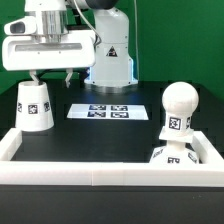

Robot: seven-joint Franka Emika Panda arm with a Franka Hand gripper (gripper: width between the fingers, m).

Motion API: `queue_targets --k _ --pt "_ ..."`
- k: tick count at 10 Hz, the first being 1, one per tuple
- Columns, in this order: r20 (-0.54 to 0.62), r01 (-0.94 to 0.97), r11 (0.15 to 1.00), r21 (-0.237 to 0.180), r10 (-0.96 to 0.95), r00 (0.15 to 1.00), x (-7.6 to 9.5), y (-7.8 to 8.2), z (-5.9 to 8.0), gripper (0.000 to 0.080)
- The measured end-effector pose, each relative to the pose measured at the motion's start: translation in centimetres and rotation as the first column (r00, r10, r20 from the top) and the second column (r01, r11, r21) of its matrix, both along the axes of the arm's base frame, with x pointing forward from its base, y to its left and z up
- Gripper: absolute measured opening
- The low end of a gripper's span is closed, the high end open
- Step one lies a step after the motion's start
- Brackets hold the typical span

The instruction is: Assemble lamp

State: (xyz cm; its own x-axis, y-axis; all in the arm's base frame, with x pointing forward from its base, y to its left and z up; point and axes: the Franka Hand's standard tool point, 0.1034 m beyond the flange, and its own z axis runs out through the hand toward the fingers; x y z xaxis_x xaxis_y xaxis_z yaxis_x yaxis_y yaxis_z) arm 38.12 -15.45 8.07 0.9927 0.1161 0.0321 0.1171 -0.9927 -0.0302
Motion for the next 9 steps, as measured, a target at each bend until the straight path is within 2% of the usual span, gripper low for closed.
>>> queue_targets --k 1,2,3,6,7,9 --pt "-0.002 0.000 1.000 -0.003 0.000 1.000 -0.1 -0.1 -0.2 0.0296" --pt "-0.006 0.000 1.000 -0.004 0.000 1.000 -0.2 -0.1 -0.4 0.0113" --pt "-0.003 -0.002 1.000 -0.005 0.002 1.000 -0.1 0.0 -0.4 0.0047" --pt "-0.006 0.002 1.000 -0.002 -0.002 1.000 0.2 1.1 -0.4 0.0043" --pt "-0.006 0.012 1.000 0.003 -0.012 1.000 0.5 2.0 -0.2 0.0043" --pt "-0.015 0.060 0.997 0.038 -0.060 0.998 1.5 5.6 1.3 0.0043"
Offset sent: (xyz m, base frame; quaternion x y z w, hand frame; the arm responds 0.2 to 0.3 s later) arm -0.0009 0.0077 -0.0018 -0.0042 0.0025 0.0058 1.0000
